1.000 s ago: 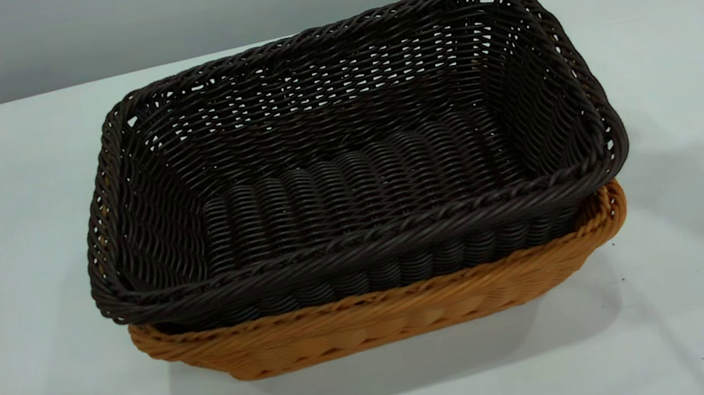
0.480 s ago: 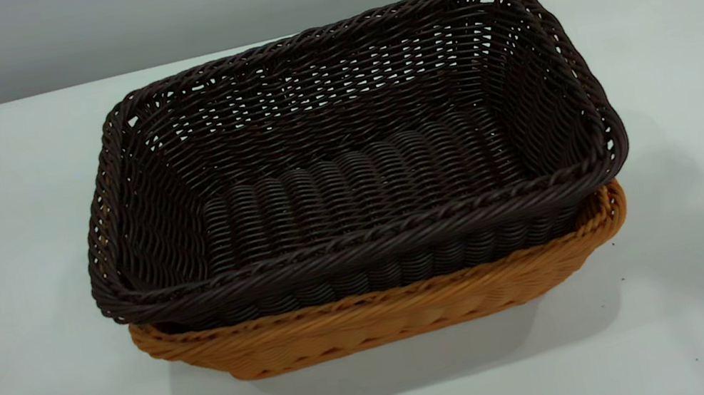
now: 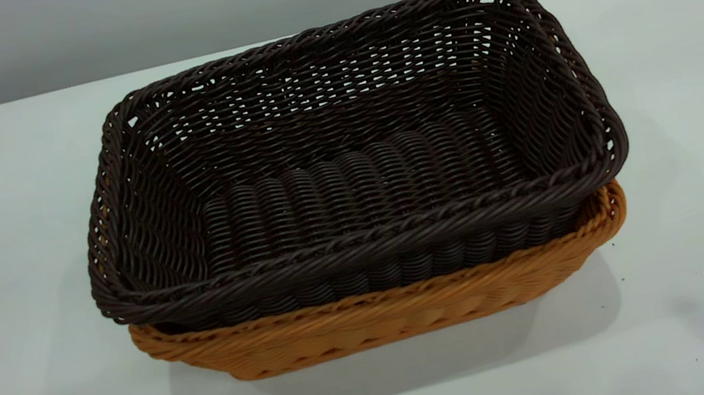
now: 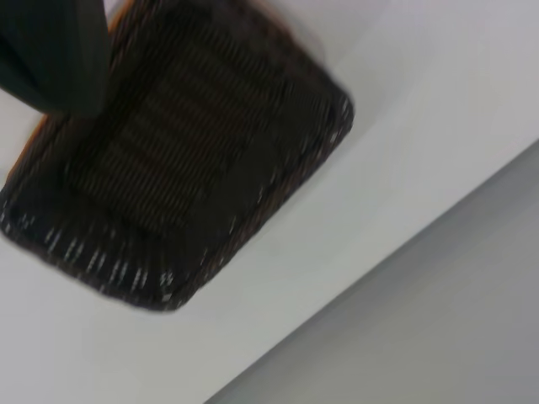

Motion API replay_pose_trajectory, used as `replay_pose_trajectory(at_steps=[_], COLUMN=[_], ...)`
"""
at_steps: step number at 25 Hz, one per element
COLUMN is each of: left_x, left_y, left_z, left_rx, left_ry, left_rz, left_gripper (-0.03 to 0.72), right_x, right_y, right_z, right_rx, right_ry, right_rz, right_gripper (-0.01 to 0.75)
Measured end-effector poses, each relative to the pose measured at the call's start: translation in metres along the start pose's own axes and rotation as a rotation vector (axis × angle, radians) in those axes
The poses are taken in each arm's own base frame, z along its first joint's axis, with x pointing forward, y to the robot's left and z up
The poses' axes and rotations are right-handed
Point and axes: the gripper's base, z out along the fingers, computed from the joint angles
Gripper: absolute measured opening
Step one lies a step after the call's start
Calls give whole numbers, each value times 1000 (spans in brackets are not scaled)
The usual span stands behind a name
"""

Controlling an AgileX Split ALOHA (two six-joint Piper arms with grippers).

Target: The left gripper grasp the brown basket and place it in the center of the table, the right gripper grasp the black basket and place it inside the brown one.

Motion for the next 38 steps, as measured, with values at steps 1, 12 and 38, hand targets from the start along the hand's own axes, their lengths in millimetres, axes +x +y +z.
replay_pose_trajectory(at_steps=[1, 12, 38], left_x=[7, 76, 155], left_y=[1, -8, -25], left_z=[-4, -7, -25], left_rx=[-3, 46, 204], left_ry=[6, 129, 135], left_rz=[-5, -57, -149], left_gripper=[-1, -1, -1], right_x=[9, 118, 193], right_y=[1, 23, 24], right_z=[-7, -53, -78], right_rx=[-4, -116, -38], right_ry=[-8, 100, 163], right_rz=[-10, 27, 71], right_gripper=[5, 5, 5])
